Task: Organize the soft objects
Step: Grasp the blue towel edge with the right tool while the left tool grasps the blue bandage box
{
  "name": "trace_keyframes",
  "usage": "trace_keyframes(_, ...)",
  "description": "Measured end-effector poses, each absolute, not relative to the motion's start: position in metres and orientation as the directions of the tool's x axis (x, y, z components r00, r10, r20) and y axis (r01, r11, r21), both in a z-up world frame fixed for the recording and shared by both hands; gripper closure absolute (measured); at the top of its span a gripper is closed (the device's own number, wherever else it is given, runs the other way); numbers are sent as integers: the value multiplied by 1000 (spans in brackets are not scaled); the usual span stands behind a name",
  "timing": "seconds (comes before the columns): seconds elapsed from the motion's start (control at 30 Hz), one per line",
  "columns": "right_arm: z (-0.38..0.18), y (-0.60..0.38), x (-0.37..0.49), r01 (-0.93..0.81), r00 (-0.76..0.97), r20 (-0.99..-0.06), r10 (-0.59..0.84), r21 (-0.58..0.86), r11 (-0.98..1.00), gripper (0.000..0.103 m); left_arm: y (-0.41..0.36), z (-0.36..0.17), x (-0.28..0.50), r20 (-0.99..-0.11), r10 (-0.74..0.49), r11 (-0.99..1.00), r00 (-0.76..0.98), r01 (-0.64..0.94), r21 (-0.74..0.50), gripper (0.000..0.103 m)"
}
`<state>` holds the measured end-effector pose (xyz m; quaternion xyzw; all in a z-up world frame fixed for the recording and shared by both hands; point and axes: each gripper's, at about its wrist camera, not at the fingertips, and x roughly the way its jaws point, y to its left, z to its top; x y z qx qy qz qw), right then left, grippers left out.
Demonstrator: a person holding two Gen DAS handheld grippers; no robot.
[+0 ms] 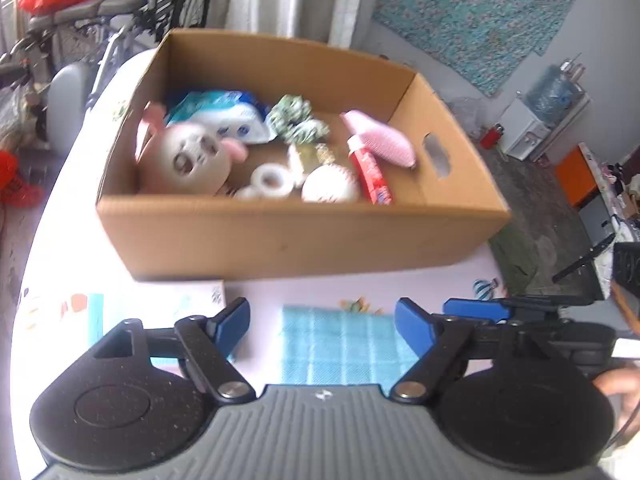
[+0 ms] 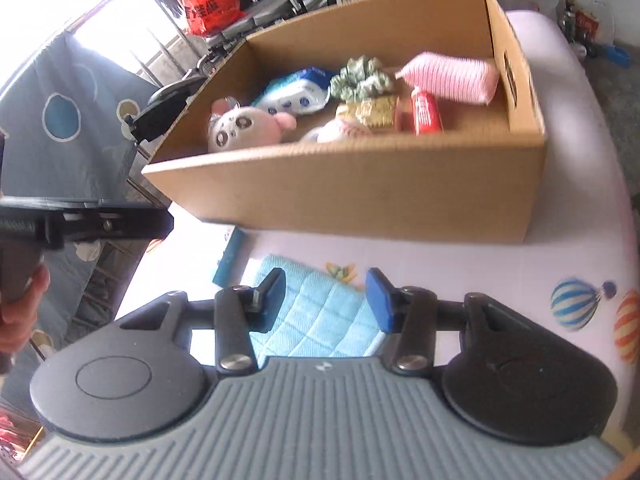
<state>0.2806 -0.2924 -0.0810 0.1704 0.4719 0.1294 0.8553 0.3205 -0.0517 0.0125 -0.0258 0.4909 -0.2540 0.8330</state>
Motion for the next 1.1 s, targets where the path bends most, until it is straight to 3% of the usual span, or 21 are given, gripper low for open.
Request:
trace_keyframes(0.13, -101, -282, 269, -32, 491, -801, 342, 376, 926, 59, -16, -36, 293, -824, -372, 914, 428, 323, -245, 28)
trace_keyframes(0.17, -103, -283, 266, -16, 489, -810, 324, 363, 932, 57, -9, -43, 289, -819, -348, 925, 455, 310, -221, 20)
trace_keyframes(0.2, -108, -285, 267, 7, 474, -824, 310, 355, 935, 54, -2, -48, 284, -815, -325, 933, 480, 302, -194, 13)
trace_keyframes(0.37, -132, -289, 272, 96, 380, -873, 307, 367, 925, 46, 4, -59, 274, -773, -184, 944, 607, 327, 33, 6)
trace_keyframes(0.4, -132, -289, 270, 96, 388, -866, 315, 378, 921, 37, 2, -61, 275, -772, -166, 942, 613, 331, 60, 5)
trace_keyframes(0.53, -134, -289, 276, 112, 407, -848, 339, 415, 903, 25, 6, -76, 292, -793, -182, 949, 581, 316, 15, 1)
trace_keyframes(0.63, -136, -286, 279, 115, 425, -826, 370, 454, 883, 23, 11, -89, 302, -810, -164, 964, 562, 267, -9, 0)
trace_keyframes(0.77, -141, -285, 273, 137, 482, -785, 390, 507, 851, 34, 11, -97, 303, -771, -152, 957, 618, 287, 42, 0)
trace_keyframes(0.83, -144, -285, 270, 155, 473, -785, 401, 522, 839, 66, 7, -99, 306, -762, -160, 954, 627, 297, 45, 0)
trace_keyframes(0.9, -151, -287, 265, 171, 459, -768, 446, 569, 805, 78, 4, -100, 307, -754, -155, 954, 638, 295, 54, 3)
trace_keyframes(1.03, -159, -290, 256, 170, 482, -732, 481, 617, 768, 81, -10, -104, 297, -735, -117, 932, 667, 330, 151, 14)
trace_keyframes(1.1, -162, -292, 256, 191, 484, -717, 501, 646, 740, 79, -18, -108, 288, -712, -115, 909, 692, 362, 206, 26)
